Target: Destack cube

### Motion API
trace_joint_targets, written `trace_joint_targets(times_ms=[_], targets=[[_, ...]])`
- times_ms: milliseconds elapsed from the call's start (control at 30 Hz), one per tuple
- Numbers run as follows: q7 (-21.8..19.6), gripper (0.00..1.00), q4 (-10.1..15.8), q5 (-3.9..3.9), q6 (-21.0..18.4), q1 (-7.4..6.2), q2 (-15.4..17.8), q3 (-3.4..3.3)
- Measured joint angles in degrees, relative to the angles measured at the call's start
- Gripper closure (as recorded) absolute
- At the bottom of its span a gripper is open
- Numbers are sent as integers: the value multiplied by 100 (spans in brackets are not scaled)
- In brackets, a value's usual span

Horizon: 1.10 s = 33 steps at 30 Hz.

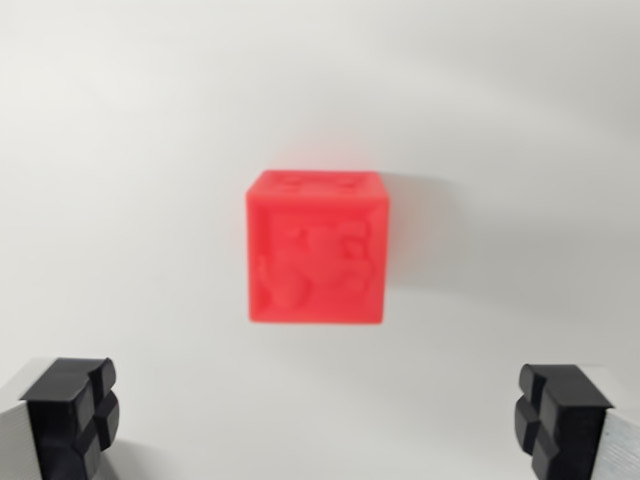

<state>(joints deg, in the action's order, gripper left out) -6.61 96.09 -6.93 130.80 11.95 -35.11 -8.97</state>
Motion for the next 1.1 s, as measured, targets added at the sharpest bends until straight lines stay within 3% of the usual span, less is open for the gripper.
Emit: trace_joint_targets(times_ms=[400, 1100], targets=[[-45, 0, -110, 76, -544, -36, 438, -58], [-116, 0, -565, 183, -1465, -46, 915, -97]])
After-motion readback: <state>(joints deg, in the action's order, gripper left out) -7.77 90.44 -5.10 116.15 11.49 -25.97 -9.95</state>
